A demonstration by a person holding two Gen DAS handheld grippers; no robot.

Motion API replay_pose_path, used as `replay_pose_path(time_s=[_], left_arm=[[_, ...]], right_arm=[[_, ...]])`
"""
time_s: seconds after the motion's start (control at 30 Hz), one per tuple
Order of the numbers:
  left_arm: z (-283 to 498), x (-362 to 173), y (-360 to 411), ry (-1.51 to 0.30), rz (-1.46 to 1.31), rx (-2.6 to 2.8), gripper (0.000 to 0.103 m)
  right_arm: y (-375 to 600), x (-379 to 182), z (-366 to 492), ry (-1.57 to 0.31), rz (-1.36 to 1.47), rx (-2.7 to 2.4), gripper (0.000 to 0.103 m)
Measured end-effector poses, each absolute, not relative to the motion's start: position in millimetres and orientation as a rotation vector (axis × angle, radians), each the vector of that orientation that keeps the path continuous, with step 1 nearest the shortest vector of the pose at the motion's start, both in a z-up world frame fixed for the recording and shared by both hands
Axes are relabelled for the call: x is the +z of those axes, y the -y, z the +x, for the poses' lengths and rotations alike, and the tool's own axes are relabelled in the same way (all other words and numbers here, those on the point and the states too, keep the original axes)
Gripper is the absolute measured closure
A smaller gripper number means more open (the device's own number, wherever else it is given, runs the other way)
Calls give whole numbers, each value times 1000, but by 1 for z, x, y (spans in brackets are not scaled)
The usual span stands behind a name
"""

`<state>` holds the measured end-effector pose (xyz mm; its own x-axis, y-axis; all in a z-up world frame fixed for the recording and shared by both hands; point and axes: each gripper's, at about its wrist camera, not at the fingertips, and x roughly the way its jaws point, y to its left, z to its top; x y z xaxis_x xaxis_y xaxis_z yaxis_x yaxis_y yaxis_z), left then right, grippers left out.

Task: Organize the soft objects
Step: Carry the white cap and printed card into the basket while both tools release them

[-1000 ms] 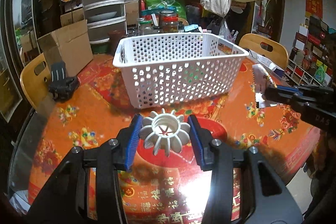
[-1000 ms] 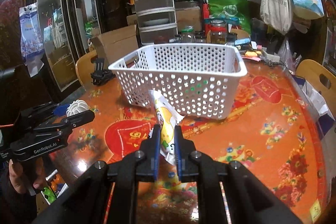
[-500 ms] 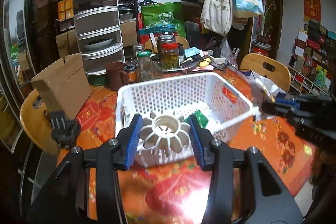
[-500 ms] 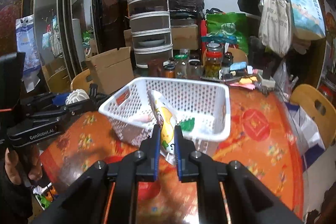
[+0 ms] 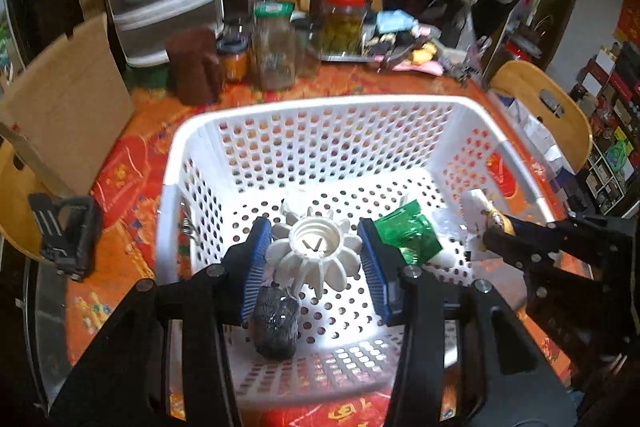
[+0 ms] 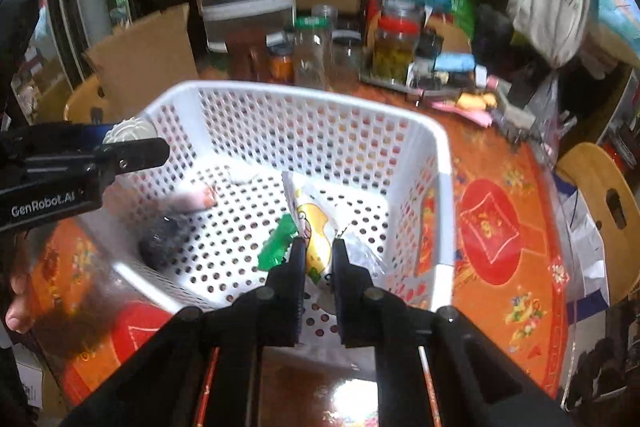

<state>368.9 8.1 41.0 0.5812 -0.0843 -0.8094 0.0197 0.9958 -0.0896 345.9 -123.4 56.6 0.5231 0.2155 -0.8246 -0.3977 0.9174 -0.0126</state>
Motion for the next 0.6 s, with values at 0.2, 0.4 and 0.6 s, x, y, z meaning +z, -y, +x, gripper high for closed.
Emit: replay_pose_path(time_s=[0.2,0.4,0.6], left_arm=[[384,16,-9,-999,-87,-60,61],[385,10,-12,-997,-95,-67,50],[373,26,-14,-933,-99,-70,24]], right_arm=[[116,49,358,-977,-216,365,91],[114,45,363,-978,-215,362,79],[115,51,356,-946,-204,378,63]])
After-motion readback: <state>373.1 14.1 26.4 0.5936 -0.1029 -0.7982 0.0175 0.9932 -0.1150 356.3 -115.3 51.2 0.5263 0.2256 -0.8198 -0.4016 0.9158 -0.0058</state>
